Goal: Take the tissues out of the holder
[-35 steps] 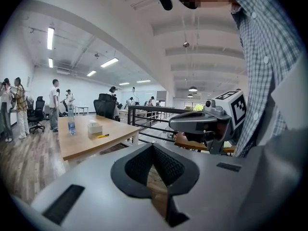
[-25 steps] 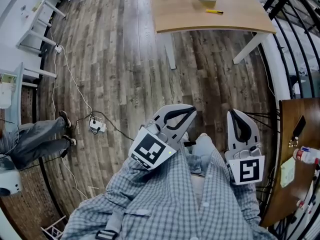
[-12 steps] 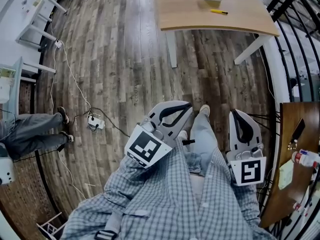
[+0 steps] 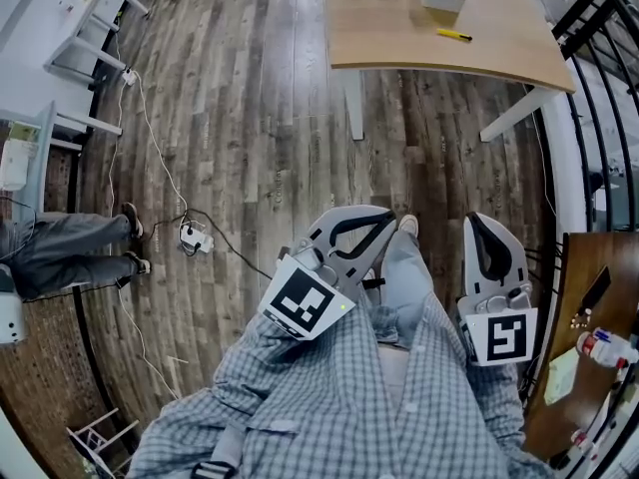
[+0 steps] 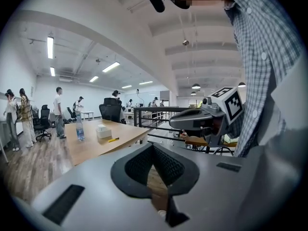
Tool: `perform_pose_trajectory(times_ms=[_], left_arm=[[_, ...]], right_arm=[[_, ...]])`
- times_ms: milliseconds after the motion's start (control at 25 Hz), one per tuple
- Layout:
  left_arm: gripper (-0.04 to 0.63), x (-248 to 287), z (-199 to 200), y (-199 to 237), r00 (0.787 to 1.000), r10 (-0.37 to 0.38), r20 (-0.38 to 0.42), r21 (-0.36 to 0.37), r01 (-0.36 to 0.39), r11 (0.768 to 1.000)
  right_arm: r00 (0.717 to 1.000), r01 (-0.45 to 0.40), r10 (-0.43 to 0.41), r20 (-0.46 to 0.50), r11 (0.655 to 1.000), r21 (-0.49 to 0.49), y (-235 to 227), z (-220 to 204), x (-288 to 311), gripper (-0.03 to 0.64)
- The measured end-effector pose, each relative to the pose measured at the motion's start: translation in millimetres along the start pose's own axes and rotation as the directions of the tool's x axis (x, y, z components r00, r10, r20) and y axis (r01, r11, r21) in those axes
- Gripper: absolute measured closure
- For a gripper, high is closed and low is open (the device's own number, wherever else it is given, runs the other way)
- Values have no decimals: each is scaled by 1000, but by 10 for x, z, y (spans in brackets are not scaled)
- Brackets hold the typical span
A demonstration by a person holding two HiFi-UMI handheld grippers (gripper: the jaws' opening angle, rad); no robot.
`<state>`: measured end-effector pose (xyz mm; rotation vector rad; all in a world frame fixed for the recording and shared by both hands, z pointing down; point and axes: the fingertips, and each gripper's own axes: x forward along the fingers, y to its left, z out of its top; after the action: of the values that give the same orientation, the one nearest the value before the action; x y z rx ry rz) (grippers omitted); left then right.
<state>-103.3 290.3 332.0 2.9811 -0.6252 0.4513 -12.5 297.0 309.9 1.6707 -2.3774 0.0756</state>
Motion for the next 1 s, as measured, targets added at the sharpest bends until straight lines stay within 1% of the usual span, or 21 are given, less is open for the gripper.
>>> perform_pose_trajectory(times_ms=[200,440,480,560,640,720,800,1000], left_arm=[[588,164,40,153,1000,22,-17,-2,-22,1000],[588,442,139,416,998,62,-18,-14,-62,998],[588,493,166,450,998,65,-11,-28,-66,997],[588,605,241,528,997,74,15,-88,-73,993],[588,733,314,618,996,87,35,-155,-81,985],[588,865,380,719,994,105,43,-194,-95,976],[588,981,443,807,992,119,46,-204,-107,973],[588,1170,558,965,988,150,33,-188,-142,972]], right_arm=[[999,-42,42,7,999,-9,-165,40,265,606],[997,-79,79,6,997,-1,-425,19,486,606],[997,-82,82,2,997,-7,-486,8,513,606],[997,-78,77,-12,997,-16,-637,-18,564,606],[997,-74,73,-25,997,-17,-819,-37,621,606],[997,-76,75,-28,997,-16,-998,-40,695,606],[996,-83,82,-20,996,-17,-1142,-21,776,606],[994,-110,110,-2,994,-26,-1366,44,963,606]])
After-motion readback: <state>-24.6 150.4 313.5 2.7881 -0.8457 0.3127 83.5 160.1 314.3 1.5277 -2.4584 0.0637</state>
